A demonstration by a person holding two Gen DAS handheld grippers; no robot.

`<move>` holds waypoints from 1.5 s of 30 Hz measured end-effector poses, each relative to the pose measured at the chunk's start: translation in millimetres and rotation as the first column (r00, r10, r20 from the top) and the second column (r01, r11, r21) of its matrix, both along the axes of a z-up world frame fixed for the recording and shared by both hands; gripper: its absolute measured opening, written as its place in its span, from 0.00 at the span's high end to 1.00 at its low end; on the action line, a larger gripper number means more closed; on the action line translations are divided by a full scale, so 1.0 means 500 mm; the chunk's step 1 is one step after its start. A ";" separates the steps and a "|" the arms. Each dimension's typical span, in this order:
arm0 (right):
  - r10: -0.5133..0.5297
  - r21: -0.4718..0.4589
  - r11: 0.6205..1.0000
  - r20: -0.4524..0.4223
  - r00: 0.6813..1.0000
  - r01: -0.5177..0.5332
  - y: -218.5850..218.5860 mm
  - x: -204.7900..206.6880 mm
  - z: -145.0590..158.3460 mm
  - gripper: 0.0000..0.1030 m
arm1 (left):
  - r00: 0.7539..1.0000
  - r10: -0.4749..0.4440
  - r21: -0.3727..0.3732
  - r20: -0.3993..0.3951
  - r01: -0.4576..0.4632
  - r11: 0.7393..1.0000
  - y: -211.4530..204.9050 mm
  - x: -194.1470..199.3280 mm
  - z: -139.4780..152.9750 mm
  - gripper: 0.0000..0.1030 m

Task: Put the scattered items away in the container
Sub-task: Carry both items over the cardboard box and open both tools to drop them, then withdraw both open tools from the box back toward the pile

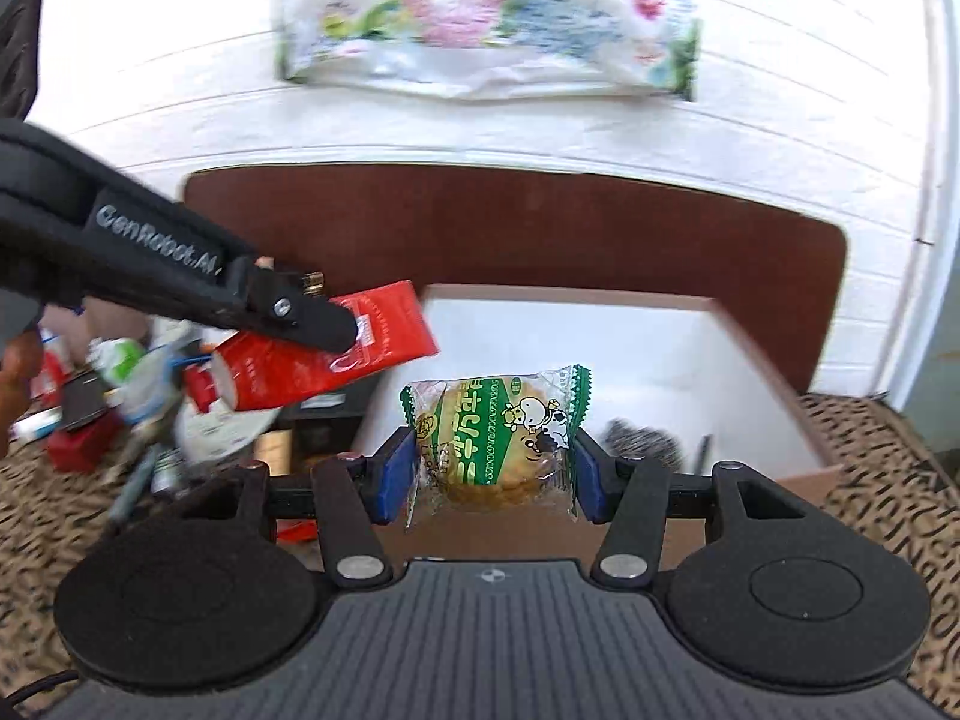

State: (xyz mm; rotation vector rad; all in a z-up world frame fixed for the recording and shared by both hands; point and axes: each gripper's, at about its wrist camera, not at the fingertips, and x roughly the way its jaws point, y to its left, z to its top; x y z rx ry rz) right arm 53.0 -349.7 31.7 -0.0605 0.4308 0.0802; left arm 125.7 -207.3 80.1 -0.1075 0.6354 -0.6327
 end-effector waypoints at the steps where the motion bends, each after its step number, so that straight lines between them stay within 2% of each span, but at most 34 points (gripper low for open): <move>1: -0.013 -0.003 1.000 0.000 1.000 0.013 -0.011 0.017 0.001 0.43 | 1.000 -0.004 0.001 -0.002 0.004 1.000 -0.012 0.013 -0.002 0.98; 4: -0.033 -0.006 0.999 -0.019 0.999 0.033 -0.042 0.077 -0.004 0.43 | 1.000 -0.012 0.013 -0.013 0.012 1.000 -0.055 0.063 -0.017 0.98; 7: -0.042 -0.012 0.999 -0.074 0.996 0.042 -0.070 0.138 -0.018 0.43 | 0.999 -0.007 0.018 -0.047 0.007 1.000 -0.085 0.121 -0.042 0.99; 15: -0.061 -0.080 0.996 -0.191 0.980 0.047 -0.124 0.285 -0.059 0.43 | 0.993 0.004 0.033 -0.121 0.000 0.999 -0.149 0.255 -0.105 0.99; 20: -0.069 -0.108 0.993 -0.208 0.976 0.047 -0.136 0.332 -0.074 0.41 | 0.993 -0.004 0.063 -0.114 0.011 0.998 -0.168 0.281 -0.130 0.98; 23: -0.055 -0.112 0.993 -0.219 0.974 0.031 -0.135 0.343 -0.084 0.41 | 0.993 0.015 0.063 -0.120 -0.007 0.998 -0.165 0.291 -0.134 0.93; 25: -0.051 -0.117 0.993 -0.229 0.972 0.024 -0.131 0.352 -0.091 0.40 | 0.992 0.026 0.069 -0.122 -0.018 0.997 -0.161 0.295 -0.138 0.73; 26: -0.051 -0.123 0.992 -0.230 0.972 0.023 -0.130 0.353 -0.094 0.40 | 0.993 0.036 0.070 -0.116 -0.028 0.997 -0.158 0.295 -0.139 0.69; 27: -0.047 -0.130 0.991 -0.231 0.972 0.017 -0.129 0.354 -0.095 0.39 | 0.993 0.050 0.067 -0.103 -0.043 0.997 -0.154 0.292 -0.138 0.51; 28: -0.040 -0.138 0.990 -0.230 0.972 0.009 -0.127 0.352 -0.095 0.36 | 0.994 0.061 0.060 -0.088 -0.056 0.997 -0.150 0.287 -0.136 0.26; 30: -0.048 -0.156 0.988 -0.207 0.977 0.015 -0.125 0.344 -0.091 0.20 | 0.995 0.097 0.043 -0.032 -0.096 0.994 -0.140 0.273 -0.125 0.06; 33: -0.058 -0.194 0.981 -0.169 0.984 0.025 -0.121 0.322 -0.083 0.11 | 0.993 0.112 0.030 0.034 -0.113 0.993 -0.128 0.253 -0.104 0.00; 36: -0.059 -0.196 0.980 -0.154 0.986 0.028 -0.118 0.297 -0.072 0.02 | 0.994 0.111 0.036 0.022 -0.112 0.993 -0.124 0.241 -0.095 0.00; 45: -0.036 -0.177 0.984 -0.145 0.989 0.010 -0.089 0.240 -0.051 0.01 | 0.994 0.108 0.051 -0.014 -0.107 0.993 -0.105 0.183 -0.100 0.00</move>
